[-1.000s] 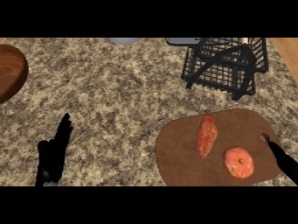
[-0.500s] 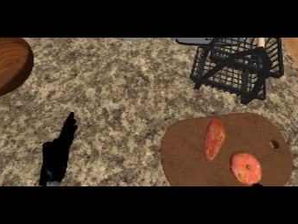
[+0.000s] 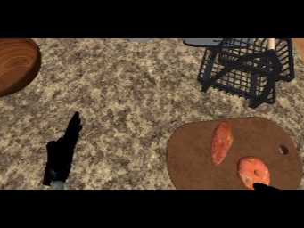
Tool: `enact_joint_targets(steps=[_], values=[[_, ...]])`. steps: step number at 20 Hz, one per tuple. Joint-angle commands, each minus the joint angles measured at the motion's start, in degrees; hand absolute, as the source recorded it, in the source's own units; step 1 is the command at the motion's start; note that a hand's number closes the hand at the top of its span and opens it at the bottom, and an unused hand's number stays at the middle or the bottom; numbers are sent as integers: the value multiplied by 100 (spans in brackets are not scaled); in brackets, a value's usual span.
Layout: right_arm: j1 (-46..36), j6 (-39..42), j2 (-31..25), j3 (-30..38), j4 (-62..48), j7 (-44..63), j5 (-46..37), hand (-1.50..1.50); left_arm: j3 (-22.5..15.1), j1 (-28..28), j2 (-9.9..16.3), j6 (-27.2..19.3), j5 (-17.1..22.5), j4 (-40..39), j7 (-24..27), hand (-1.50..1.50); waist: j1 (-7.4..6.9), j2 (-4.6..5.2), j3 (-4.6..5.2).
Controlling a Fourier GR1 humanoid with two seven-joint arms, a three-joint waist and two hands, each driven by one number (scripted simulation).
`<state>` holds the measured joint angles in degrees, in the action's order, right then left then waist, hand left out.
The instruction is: Pick the sweet potato from the cutting board and place it in the tiered basket
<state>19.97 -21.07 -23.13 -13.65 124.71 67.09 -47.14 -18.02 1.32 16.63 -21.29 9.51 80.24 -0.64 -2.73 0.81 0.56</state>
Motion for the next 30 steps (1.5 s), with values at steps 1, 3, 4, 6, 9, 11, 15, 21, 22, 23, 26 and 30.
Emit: enact_joint_targets(steps=[1,3,4,6,9,11,15,21,22,23,26,30], values=[[-887,925,393,-321,-117,1610,-868,-150,-135,121,-173,14,-64,-159,156,0,4,-17,-17],[-1051,1360,528,-381,-344,1743,-932,-150,46,-3,4,142,21,-221,118,0,11,-11,-15],[-1009,1400,737,-496,-528,1805,-990,-150,-99,-24,-147,-87,-83,32,-102,0,-15,-19,-21],[-1293,1771,948,-427,-804,1811,-1014,-150,-68,45,-96,63,-36,-99,44,0,-20,-7,-20],[-1210,2081,1391,-531,-1082,1815,-1211,-150,126,74,92,173,50,-133,108,0,38,-26,-17],[-1494,2240,1833,-474,-1270,1816,-1384,-150,31,-33,-126,72,-25,-271,156,0,83,-19,-15],[-2165,2527,2282,-199,-1783,1815,-1556,-150,36,4,-65,-40,-127,-54,44,0,97,-45,-33],[-2706,2807,2305,90,-2295,1814,-1379,-150,127,146,-81,107,-10,-157,143,0,163,-61,-39],[-2836,2786,2307,194,-2617,1814,-1258,-150,86,182,-121,25,-40,-47,89,0,89,-48,-40],[-2630,2962,2308,206,-2475,1813,-1114,-150,-51,147,-351,-207,-205,-155,112,0,192,-62,-42],[-2900,3158,2310,550,-2717,1813,-931,-150,61,374,-180,90,-28,-207,289,0,153,-66,-35],[-3023,3058,2311,544,-3072,1814,-738,-150,59,240,-166,2,-137,-169,111,0,192,-73,-44]])
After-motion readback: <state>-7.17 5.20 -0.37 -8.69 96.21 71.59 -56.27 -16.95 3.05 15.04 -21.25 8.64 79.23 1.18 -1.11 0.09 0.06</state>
